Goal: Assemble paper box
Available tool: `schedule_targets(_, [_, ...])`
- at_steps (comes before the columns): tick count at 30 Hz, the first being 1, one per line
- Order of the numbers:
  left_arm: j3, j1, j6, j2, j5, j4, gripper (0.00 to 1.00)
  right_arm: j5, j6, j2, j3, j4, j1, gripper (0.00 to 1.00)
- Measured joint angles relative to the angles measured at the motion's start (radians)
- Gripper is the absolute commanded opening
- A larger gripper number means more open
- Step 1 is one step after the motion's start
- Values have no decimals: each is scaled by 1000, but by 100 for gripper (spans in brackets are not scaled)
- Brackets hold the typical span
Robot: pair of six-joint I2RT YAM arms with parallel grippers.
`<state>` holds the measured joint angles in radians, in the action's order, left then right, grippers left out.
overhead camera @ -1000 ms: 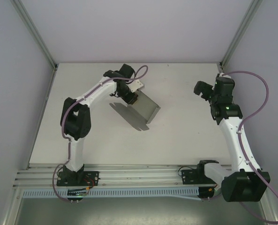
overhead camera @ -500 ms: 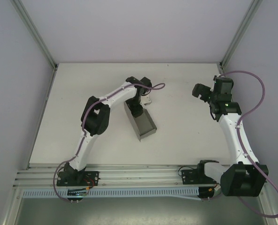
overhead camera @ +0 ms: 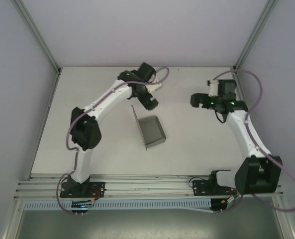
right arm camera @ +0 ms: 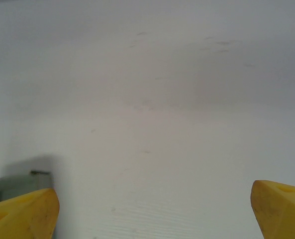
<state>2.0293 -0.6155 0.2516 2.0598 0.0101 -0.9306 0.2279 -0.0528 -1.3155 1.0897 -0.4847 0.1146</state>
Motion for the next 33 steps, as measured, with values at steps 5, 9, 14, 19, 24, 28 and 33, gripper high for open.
schedule_targets(5, [-75, 187, -250, -137, 16, 100, 98, 85, -302, -230, 173, -86, 222, 99])
schedule_targets(9, [-273, 298, -434, -209, 20, 142, 98, 102, -563, -433, 345, -199, 340, 99])
schedule_targets(14, [-533, 361, -591, -258, -29, 182, 98, 87, -790, -693, 590, -380, 430, 95])
schedule_targets(19, [-655, 367, -658, -348, -20, 183, 98, 88, -920, -831, 727, -508, 455, 95])
schedule_targets(24, [-745, 367, -702, -475, -20, 215, 98, 95, -986, -941, 849, -595, 489, 89])
schedule_targets(28, [-821, 367, -726, -542, -21, 232, 98, 116, -998, -995, 880, -595, 508, 84])
schedule_targets(33, [-889, 367, -745, -594, -24, 243, 98, 133, -979, -1045, 912, -576, 514, 37])
